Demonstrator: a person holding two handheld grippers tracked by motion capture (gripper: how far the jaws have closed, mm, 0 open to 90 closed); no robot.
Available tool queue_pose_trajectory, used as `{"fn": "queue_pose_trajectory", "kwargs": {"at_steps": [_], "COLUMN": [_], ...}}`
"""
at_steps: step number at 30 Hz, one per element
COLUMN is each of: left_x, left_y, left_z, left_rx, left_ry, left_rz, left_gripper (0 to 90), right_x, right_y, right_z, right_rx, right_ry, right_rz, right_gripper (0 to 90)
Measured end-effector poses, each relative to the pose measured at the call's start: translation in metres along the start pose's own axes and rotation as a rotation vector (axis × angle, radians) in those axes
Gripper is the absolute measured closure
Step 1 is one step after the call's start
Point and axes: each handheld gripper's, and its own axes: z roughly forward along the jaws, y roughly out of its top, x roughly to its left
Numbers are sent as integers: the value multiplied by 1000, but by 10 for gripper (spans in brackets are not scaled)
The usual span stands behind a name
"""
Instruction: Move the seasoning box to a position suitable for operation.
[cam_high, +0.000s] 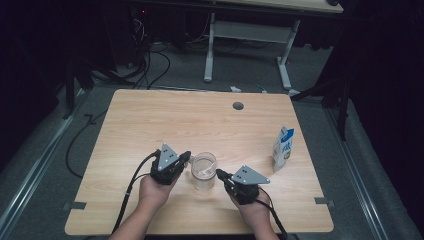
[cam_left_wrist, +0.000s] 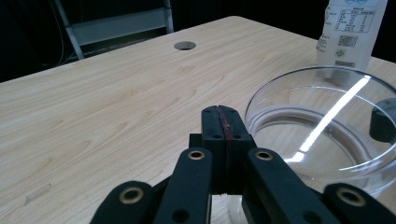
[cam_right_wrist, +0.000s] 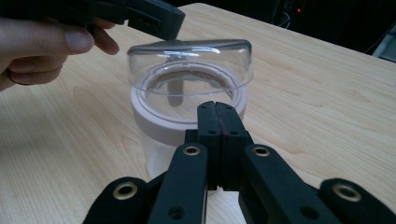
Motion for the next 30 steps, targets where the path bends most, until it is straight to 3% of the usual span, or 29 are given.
{"fn": "queue_pose_trajectory", "kwargs": {"at_steps": [7, 14, 19, 30], "left_x": [1, -6, -16, -34], "left_y": [-4, -26, -37, -38], "left_z": [-10, -29, -31, -28], "left_rx": [-11, -18, -1, 2], "left_ry": [-6, -31, -63, -108], "left_rz": [-46, -91, -93, -84], "left_gripper": [900, 899, 899, 899], "right_x": [3, 5, 6, 7], "right_y": [4, 5, 7, 8], "right_z": [0, -1, -1, -2], "right_rx": [-12, -16, -23, -28], "right_ry": [10, 14, 13, 11], "right_rz": [-9, -10, -8, -9], "right_gripper": [900, 900, 899, 898]}}
